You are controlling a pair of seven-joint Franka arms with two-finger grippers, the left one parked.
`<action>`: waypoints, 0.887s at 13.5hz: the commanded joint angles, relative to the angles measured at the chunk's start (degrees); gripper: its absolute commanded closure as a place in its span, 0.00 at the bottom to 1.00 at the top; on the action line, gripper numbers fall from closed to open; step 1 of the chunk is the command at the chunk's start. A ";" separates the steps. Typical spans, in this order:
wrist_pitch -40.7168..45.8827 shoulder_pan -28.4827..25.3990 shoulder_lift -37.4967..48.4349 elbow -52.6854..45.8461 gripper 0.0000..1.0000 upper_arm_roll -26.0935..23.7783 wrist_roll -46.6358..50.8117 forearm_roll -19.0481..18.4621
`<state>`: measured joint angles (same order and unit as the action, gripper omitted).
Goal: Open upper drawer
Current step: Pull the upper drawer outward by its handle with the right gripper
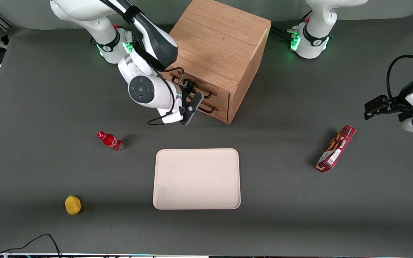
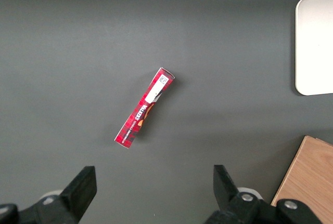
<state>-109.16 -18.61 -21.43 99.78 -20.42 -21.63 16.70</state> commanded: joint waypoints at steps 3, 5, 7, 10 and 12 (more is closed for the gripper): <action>-0.62 1.56 0.51 -1.25 0.00 0.29 -2.09 -1.66; -0.44 1.83 0.51 -1.78 0.00 0.55 -2.97 -1.75; -0.35 1.83 0.42 -2.22 0.00 0.73 -3.24 -1.75; -0.27 2.71 0.33 -2.66 0.00 0.73 -4.12 -2.36; -0.27 2.79 0.16 -2.58 0.00 0.73 -4.29 -3.86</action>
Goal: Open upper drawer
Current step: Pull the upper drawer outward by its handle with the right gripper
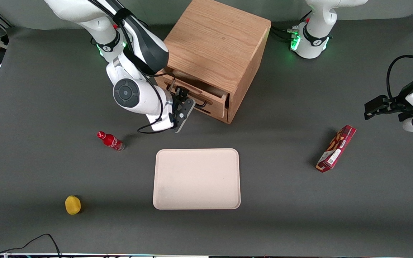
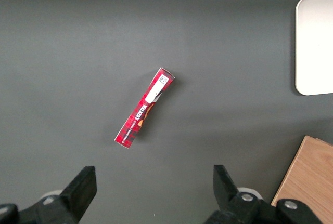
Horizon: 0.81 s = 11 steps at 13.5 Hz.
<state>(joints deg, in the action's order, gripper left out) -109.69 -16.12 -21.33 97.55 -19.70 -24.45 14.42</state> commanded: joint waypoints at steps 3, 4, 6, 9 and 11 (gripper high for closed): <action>0.27 1.27 -0.46 -0.69 0.00 0.10 -1.92 -1.85; 0.27 1.96 -0.55 -1.04 0.00 0.10 -1.92 -2.54; 0.36 3.20 -0.90 -2.27 0.00 0.02 -1.92 -2.64; 0.88 2.50 -2.56 -4.47 0.00 0.10 -1.05 -3.34; 0.88 2.50 -5.02 -8.06 0.00 0.10 -0.52 -4.31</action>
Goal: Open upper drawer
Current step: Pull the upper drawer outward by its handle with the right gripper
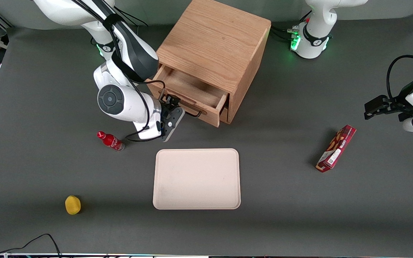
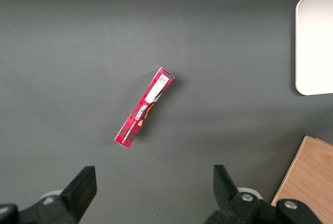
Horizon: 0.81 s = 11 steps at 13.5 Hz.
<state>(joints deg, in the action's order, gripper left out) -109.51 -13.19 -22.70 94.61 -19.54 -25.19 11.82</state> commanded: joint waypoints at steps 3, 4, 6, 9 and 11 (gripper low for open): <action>0.70 -0.52 -5.94 -7.77 0.00 -0.06 0.23 -1.80; 0.70 -0.52 -6.82 -8.91 0.00 -0.06 0.23 -2.15; 0.70 -0.96 -8.32 -10.84 0.00 -0.06 1.02 -4.25; 0.70 -0.44 -8.94 -11.82 0.00 -0.06 0.94 -5.66; 0.70 0.18 -9.20 -12.26 0.00 0.03 0.33 -6.46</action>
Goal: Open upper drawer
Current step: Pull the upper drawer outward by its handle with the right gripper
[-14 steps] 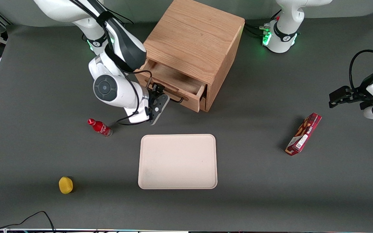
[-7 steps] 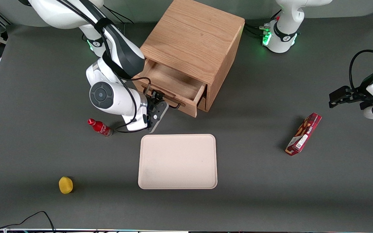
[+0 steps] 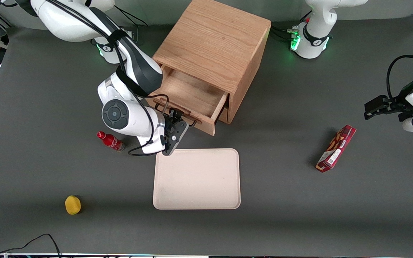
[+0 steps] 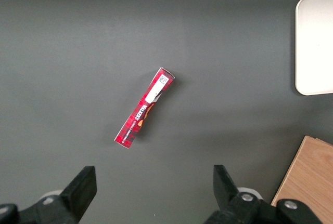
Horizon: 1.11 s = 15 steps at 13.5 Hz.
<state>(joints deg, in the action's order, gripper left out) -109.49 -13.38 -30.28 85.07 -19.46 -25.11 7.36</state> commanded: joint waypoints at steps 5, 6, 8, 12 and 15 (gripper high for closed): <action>0.77 1.78 -2.76 -4.12 0.00 0.92 -2.05 -3.49; 0.77 2.56 -3.11 -4.56 0.00 1.00 -2.14 -3.49; 0.77 2.66 -4.25 -6.05 0.00 1.27 -2.75 -3.49; 1.12 2.66 -5.75 -8.16 0.00 1.53 -3.10 -4.90; 2.00 2.66 -6.80 -10.01 0.00 3.03 -3.28 -4.64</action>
<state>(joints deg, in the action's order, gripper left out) -108.96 -10.60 -34.49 78.92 -17.03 -27.25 4.24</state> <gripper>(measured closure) 0.000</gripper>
